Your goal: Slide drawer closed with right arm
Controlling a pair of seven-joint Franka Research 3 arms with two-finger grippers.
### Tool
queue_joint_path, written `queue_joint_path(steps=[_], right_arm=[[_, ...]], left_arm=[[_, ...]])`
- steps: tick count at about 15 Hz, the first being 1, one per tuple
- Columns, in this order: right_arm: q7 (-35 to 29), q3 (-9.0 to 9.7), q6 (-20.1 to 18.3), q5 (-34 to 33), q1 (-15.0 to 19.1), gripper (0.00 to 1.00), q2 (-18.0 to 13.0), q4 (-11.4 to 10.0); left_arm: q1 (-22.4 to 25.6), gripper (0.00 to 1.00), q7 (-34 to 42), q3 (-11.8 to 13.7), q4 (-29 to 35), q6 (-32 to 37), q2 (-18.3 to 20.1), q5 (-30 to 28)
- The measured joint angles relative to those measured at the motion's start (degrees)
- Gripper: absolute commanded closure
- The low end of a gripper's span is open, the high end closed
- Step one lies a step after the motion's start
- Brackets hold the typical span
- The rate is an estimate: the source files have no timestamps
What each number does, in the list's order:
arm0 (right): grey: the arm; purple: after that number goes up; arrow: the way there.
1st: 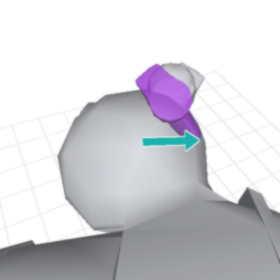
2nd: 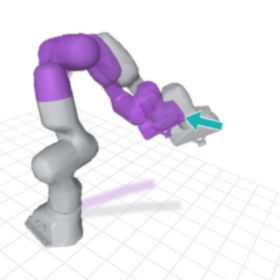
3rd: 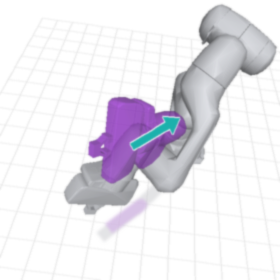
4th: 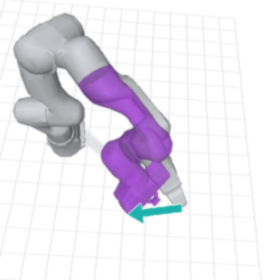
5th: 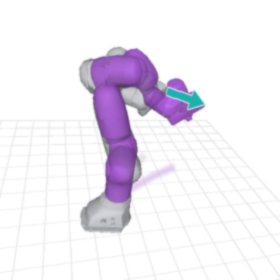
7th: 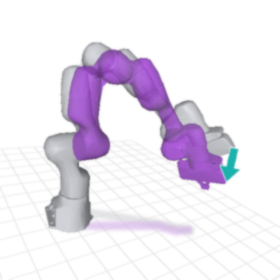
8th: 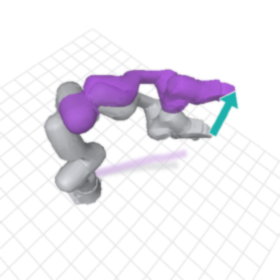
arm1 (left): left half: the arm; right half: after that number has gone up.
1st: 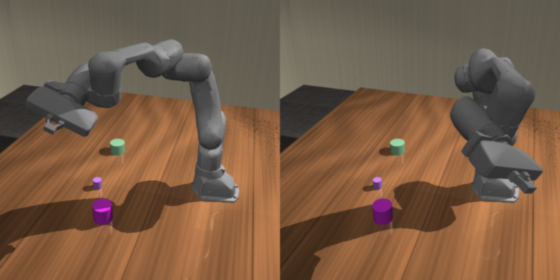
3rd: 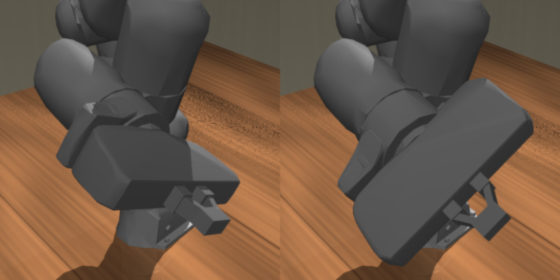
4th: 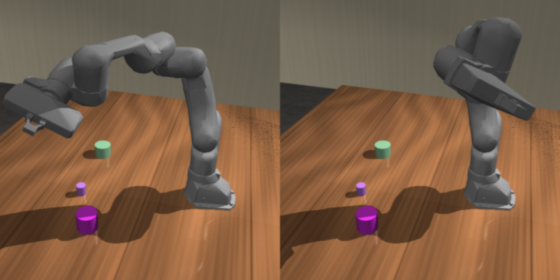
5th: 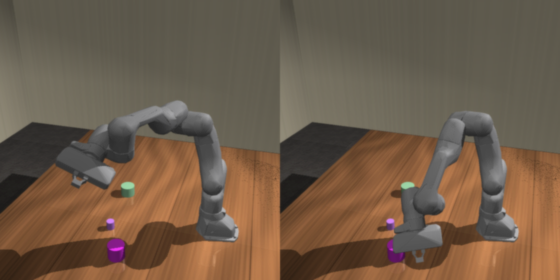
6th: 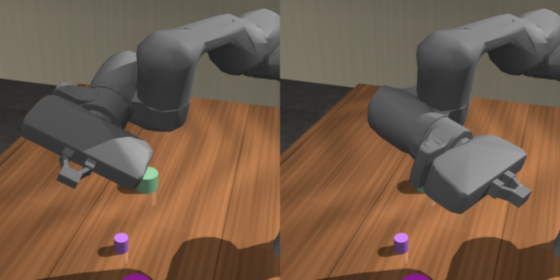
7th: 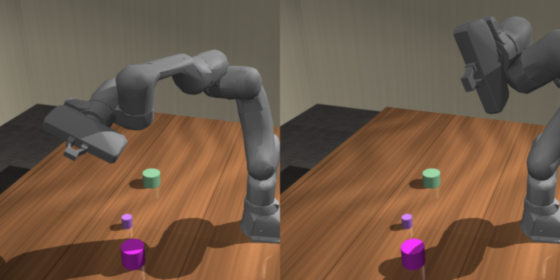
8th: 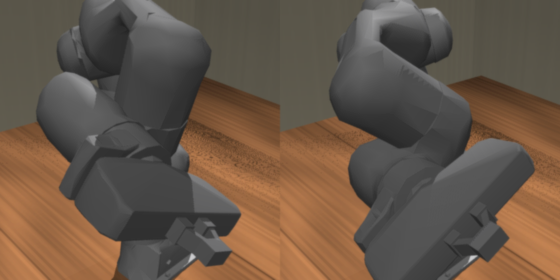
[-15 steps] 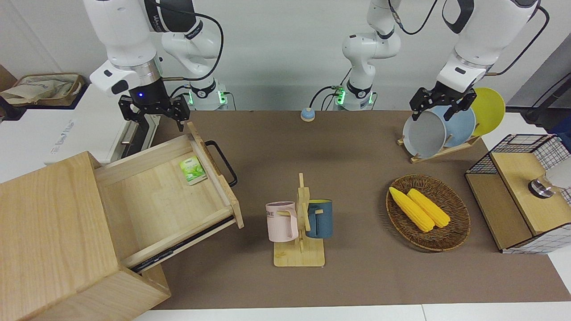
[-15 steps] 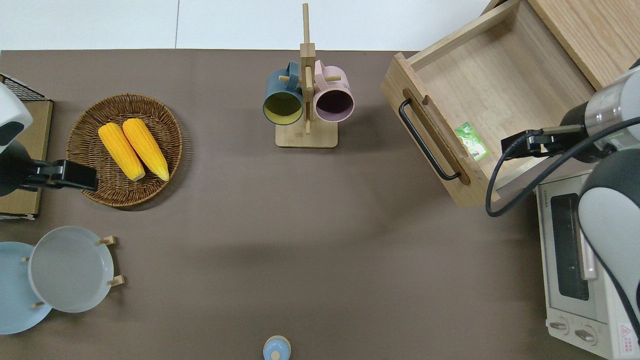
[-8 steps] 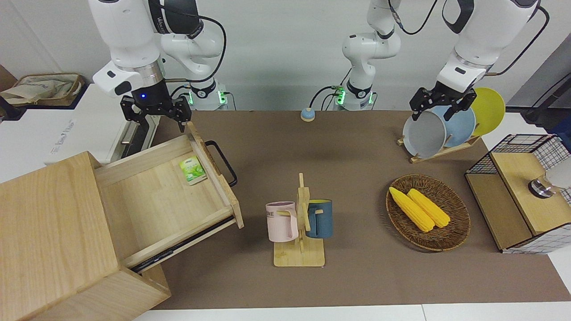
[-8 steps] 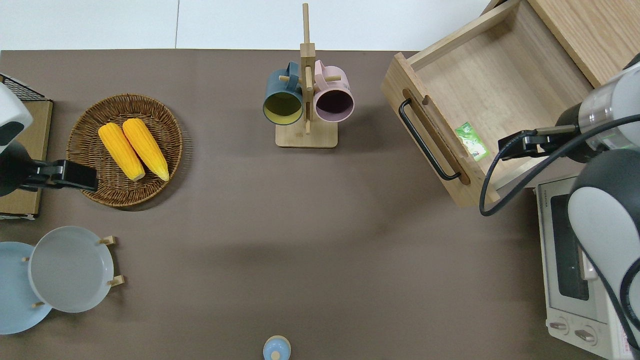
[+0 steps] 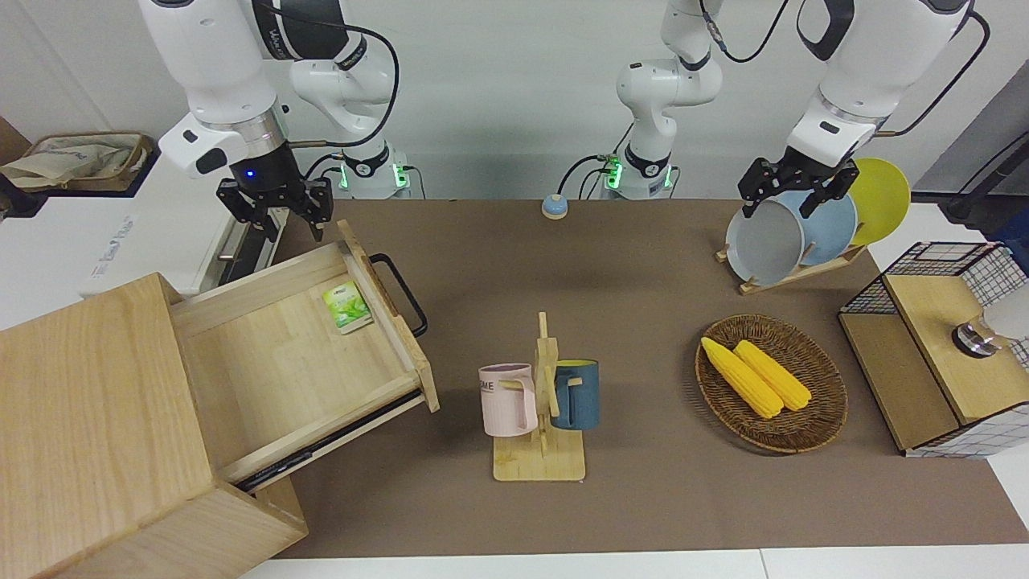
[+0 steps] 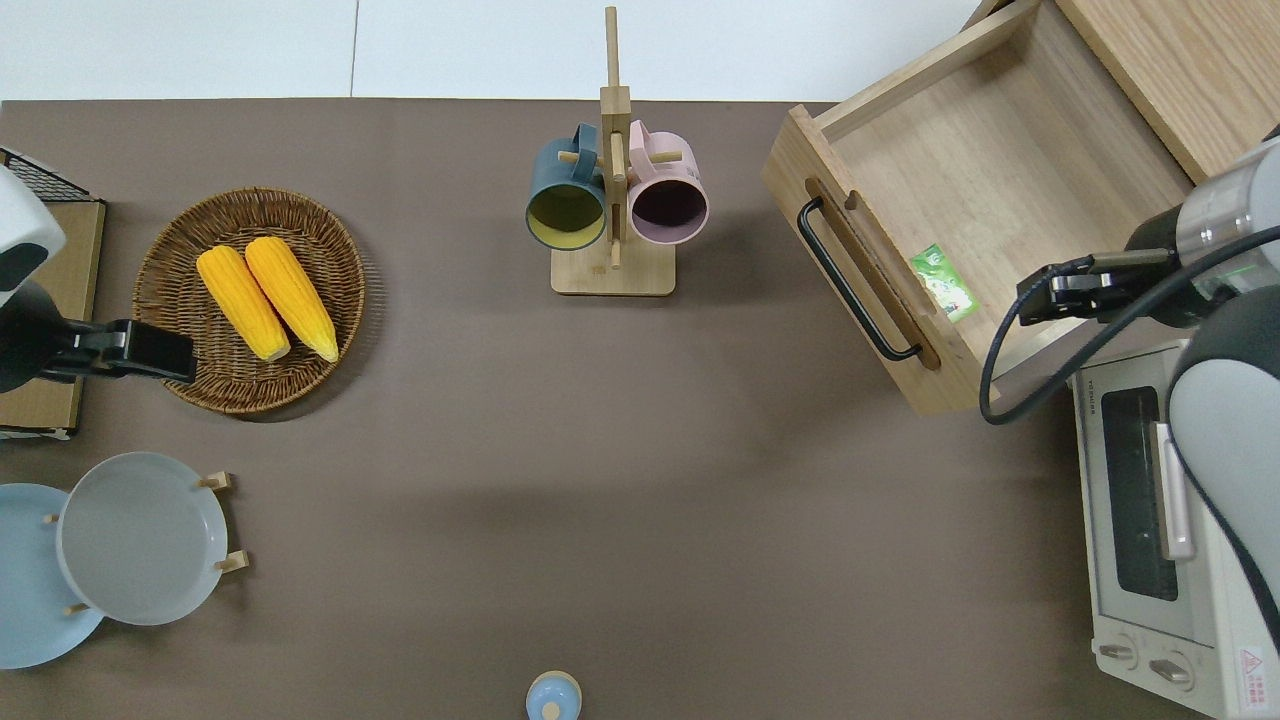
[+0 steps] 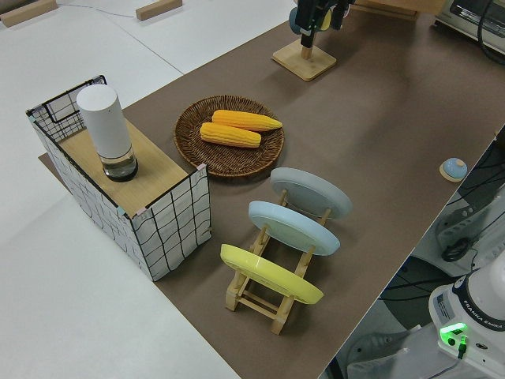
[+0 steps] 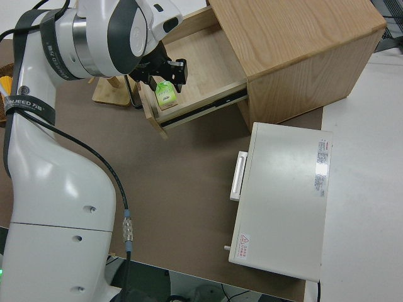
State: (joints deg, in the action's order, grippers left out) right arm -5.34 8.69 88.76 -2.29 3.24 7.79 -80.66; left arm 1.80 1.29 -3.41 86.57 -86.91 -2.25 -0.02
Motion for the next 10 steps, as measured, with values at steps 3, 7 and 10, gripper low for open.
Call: queue_joint_path(steps=[3,7,10], right_arm=[[0.45,-0.1,-0.44,0.3,0.2,1.0,-0.02,0.01],[0.53,-0.1,-0.52,0.39,0.19,1.0,-0.07,0.12],[0.54,-0.1,-0.52,0.39,0.19,1.0,-0.5,0.97]], left_arm=[[0.0,0.01,0.0,0.0,0.0,0.0,0.0,0.0],[0.0,0.01,0.0,0.0,0.0,0.0,0.0,0.0],[0.0,0.01,0.0,0.0,0.0,0.0,0.0,0.0]])
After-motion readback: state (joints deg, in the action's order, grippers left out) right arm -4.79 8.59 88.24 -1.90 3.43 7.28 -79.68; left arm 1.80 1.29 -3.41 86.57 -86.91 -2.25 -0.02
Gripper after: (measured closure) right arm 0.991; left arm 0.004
